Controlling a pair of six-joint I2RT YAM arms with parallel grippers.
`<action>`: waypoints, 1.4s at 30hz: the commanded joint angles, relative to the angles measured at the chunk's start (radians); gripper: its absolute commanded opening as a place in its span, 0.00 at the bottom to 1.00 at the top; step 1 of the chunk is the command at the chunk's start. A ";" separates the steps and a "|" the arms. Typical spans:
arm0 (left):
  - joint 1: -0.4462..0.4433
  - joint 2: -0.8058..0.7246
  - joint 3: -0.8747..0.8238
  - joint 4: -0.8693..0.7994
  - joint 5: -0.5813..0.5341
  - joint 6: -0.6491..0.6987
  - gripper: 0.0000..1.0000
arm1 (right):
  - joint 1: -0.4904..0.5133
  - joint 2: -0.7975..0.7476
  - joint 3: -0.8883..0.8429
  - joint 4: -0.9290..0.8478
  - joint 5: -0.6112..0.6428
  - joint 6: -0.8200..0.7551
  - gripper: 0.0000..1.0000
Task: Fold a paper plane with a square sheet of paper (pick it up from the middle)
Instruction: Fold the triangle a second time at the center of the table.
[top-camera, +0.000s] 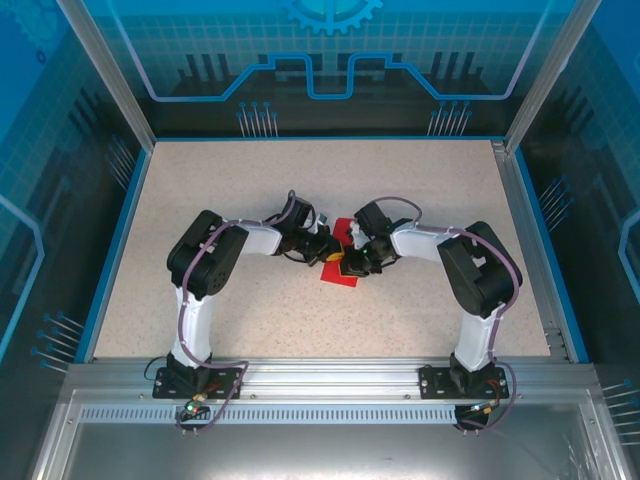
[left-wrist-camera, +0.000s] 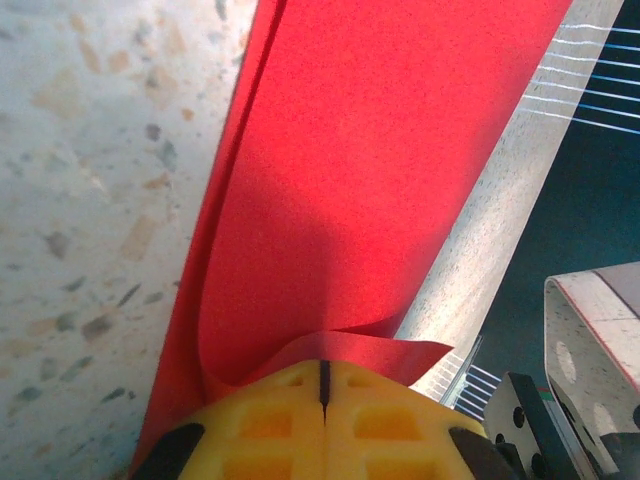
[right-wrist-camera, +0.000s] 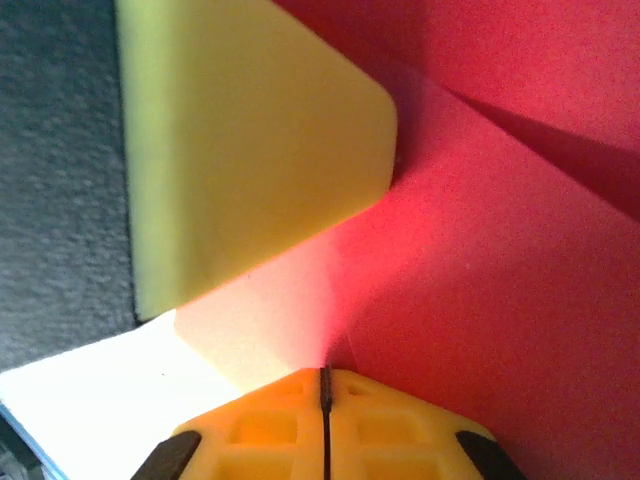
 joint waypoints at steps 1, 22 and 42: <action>-0.006 0.059 -0.007 -0.087 -0.040 0.021 0.00 | -0.016 -0.011 -0.040 -0.016 -0.018 -0.001 0.08; 0.001 0.062 -0.022 -0.089 -0.071 0.017 0.00 | -0.081 -0.088 -0.275 0.146 -0.133 0.066 0.12; 0.010 0.068 -0.012 -0.102 -0.069 0.023 0.00 | -0.117 -0.228 -0.390 0.164 -0.187 0.082 0.09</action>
